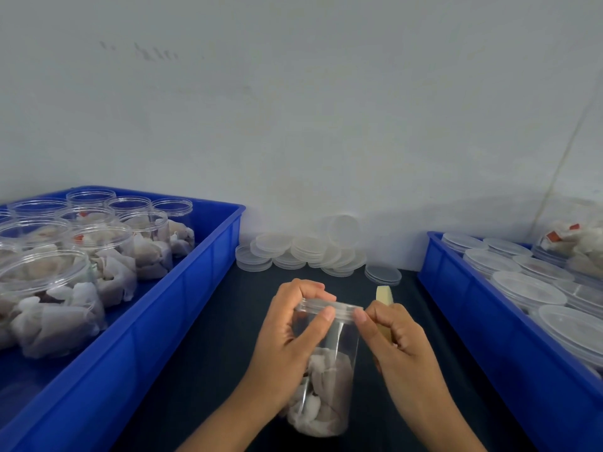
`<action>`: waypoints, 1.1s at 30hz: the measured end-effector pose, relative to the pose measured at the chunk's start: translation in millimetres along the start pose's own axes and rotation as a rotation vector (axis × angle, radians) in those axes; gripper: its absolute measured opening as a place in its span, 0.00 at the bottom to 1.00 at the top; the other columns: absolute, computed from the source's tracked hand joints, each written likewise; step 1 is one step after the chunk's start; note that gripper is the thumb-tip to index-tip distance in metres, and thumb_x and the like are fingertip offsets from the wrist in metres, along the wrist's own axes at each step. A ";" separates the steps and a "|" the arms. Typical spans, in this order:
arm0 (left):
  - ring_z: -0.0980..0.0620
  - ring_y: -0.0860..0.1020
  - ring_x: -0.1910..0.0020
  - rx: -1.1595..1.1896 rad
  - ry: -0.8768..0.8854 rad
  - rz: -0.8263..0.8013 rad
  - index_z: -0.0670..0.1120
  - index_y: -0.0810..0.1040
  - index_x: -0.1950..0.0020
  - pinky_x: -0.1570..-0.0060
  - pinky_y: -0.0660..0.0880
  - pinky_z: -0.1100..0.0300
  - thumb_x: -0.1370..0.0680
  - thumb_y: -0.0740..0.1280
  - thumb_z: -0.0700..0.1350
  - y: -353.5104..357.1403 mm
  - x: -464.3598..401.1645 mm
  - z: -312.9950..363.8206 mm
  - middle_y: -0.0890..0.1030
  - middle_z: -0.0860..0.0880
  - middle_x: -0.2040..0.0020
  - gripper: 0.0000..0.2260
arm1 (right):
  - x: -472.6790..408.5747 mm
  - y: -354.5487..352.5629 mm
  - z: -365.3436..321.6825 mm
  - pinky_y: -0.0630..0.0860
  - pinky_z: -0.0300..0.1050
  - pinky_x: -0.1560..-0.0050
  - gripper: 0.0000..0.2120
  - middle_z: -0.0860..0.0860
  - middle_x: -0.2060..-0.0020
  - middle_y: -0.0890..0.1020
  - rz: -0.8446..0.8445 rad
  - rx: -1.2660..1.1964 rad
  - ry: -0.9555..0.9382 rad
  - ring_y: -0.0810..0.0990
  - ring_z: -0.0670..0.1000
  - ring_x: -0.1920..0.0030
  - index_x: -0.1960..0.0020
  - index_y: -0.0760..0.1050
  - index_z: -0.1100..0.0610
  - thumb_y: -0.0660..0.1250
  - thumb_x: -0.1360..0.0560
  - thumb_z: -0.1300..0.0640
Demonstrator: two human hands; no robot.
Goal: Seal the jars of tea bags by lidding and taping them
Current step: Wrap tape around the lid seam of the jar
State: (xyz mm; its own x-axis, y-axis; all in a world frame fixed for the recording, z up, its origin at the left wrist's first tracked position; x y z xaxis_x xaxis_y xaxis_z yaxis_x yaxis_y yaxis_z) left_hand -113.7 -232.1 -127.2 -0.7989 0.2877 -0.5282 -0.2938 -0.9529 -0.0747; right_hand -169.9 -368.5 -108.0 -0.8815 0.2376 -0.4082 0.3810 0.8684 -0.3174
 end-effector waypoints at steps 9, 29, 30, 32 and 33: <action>0.53 0.80 0.46 -0.018 -0.002 0.013 0.51 0.78 0.50 0.47 0.77 0.58 0.30 0.64 0.61 -0.8 -1.5 0.6 0.77 0.60 0.44 0.17 | -5.6 -8.4 11.2 0.66 0.35 0.60 0.10 0.42 0.57 0.69 0.020 0.535 -0.088 0.71 0.42 0.56 0.62 0.68 0.42 0.56 0.22 0.45; 0.51 0.80 0.45 0.017 -0.014 -0.017 0.52 0.78 0.50 0.50 0.80 0.51 0.30 0.66 0.59 -0.6 -0.5 0.7 0.76 0.61 0.41 0.14 | -3.5 -18.4 3.2 0.71 0.40 0.58 0.19 0.47 0.61 0.73 -0.201 0.508 0.098 0.73 0.46 0.61 0.66 0.67 0.47 0.51 0.19 0.42; 0.52 0.80 0.45 0.014 -0.014 -0.018 0.53 0.78 0.50 0.51 0.81 0.53 0.29 0.66 0.59 0.3 -0.1 1.0 0.76 0.62 0.41 0.13 | -3.2 -18.3 3.3 0.71 0.40 0.58 0.20 0.47 0.62 0.73 -0.208 0.486 0.104 0.72 0.45 0.62 0.67 0.68 0.46 0.51 0.19 0.42; 0.54 0.78 0.41 0.044 -0.040 -0.011 0.56 0.77 0.49 0.55 0.80 0.61 0.30 0.68 0.58 2.0 3.0 -0.9 0.75 0.64 0.40 0.12 | -1.5 -17.7 2.6 0.70 0.40 0.59 0.20 0.47 0.63 0.73 -0.213 0.467 0.104 0.72 0.45 0.62 0.68 0.70 0.40 0.52 0.19 0.43; 0.58 0.76 0.39 0.056 -0.074 0.001 0.57 0.75 0.47 0.54 0.79 0.64 0.31 0.70 0.59 2.1 5.0 -2.5 0.73 0.65 0.38 0.15 | -0.5 -16.8 2.4 0.70 0.40 0.60 0.20 0.47 0.63 0.73 -0.206 0.465 0.102 0.72 0.45 0.62 0.69 0.69 0.40 0.52 0.19 0.43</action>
State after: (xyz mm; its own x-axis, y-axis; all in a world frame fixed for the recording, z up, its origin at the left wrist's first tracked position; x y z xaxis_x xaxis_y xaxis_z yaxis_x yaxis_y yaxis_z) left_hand -116.9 -232.9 -132.1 -0.8351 0.2953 -0.4641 -0.3206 -0.9469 -0.0255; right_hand -175.2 -384.3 -104.5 -0.9651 0.1439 -0.2188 0.2602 0.6219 -0.7386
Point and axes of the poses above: each hand's wrist, its own x-axis away from the middle knuckle, its own y-axis out of the palm, z = x × y, the point moved 2 cm from there along -x, towards the middle knuckle
